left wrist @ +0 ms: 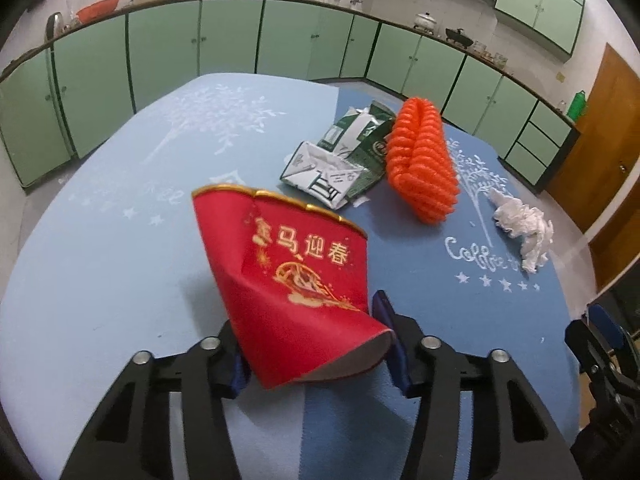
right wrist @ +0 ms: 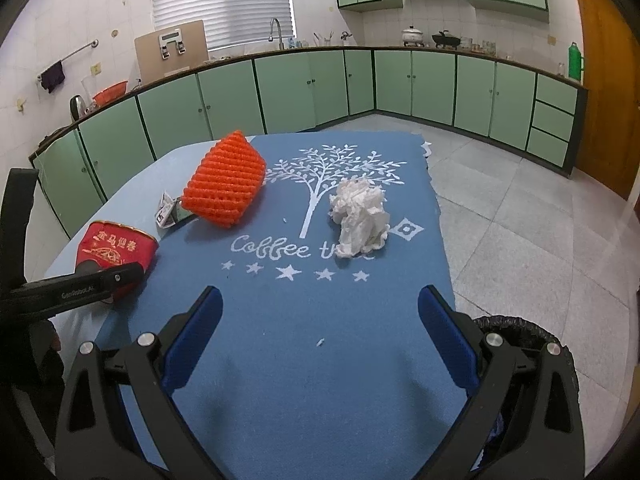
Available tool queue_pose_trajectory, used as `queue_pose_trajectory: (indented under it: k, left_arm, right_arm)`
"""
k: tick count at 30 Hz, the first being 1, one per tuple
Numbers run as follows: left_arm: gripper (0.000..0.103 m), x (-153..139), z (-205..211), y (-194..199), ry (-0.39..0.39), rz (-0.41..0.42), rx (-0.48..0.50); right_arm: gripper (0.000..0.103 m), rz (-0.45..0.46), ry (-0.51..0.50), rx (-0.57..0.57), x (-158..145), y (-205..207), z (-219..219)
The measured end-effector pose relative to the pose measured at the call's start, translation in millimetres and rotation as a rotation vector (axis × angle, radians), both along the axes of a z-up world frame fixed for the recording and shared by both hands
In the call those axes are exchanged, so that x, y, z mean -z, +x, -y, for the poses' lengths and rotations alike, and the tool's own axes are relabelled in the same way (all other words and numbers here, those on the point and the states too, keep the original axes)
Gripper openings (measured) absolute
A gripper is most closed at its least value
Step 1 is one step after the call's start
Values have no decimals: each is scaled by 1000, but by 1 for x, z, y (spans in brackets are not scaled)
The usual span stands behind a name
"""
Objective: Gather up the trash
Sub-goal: 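Grasp the red paper cup with the left gripper while the right grasps the white tissue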
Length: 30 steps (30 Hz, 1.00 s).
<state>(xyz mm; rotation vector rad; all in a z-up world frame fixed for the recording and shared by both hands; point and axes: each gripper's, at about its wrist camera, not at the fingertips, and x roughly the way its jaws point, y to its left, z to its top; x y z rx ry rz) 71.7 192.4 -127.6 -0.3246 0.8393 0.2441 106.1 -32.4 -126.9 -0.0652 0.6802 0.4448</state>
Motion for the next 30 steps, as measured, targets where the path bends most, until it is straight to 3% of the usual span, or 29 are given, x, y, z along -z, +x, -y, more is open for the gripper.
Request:
queue_pose_trajectory:
  k: [11,22,30]
  left_arm:
    - [52,-27,12,14,35,96,39]
    - [52,-36,23,47,55,132,67]
    - [52,-33,24,63,67,129,73]
  right_arm:
    - [95,50,24,38,-12,24,-4]
    - [94,68,19,83,-18,62,-9]
    - [76,-14,-36,108,1,95,-15]
